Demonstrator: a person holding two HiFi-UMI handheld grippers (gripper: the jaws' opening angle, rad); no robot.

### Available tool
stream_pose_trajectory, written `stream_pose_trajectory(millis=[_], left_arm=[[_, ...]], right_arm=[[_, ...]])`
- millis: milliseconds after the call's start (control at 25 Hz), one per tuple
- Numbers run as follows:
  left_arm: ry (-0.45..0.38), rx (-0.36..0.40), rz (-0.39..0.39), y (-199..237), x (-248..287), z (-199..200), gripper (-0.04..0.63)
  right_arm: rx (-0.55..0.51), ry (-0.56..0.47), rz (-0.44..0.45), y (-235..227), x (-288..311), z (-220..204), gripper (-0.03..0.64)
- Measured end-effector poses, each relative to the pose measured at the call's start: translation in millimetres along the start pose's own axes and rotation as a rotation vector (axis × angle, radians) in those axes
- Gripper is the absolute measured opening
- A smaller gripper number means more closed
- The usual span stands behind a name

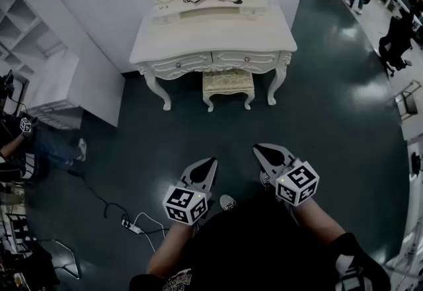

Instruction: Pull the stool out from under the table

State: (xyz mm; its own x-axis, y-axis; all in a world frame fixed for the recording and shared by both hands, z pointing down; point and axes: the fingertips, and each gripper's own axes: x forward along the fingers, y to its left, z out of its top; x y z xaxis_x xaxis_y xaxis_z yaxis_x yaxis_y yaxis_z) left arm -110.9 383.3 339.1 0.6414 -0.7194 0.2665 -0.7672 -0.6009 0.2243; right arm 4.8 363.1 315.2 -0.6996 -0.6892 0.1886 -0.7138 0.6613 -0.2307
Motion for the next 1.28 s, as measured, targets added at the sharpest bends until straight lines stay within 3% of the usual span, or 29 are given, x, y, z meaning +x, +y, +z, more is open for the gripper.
stream_pose_trajectory(millis=[520, 760, 1280], left_arm=[[0.000, 0.005, -0.004, -2.5, -3.8, -3.0, 0.005], [0.001, 0.005, -0.007, -0.8, -7.1, -4.0, 0.005], [0.014, 0.009, -0.002, 20.2, -14.7, -7.2, 0.005]], right_arm=[[-0.001, -0.004, 0.001, 4.1, -3.2, -2.9, 0.026], [0.033, -0.053, 0.026, 9.4, -3.4, 2.8, 0.028], [0.024, -0.033, -0.013, 10.5, 0.5, -3.8, 0.028]])
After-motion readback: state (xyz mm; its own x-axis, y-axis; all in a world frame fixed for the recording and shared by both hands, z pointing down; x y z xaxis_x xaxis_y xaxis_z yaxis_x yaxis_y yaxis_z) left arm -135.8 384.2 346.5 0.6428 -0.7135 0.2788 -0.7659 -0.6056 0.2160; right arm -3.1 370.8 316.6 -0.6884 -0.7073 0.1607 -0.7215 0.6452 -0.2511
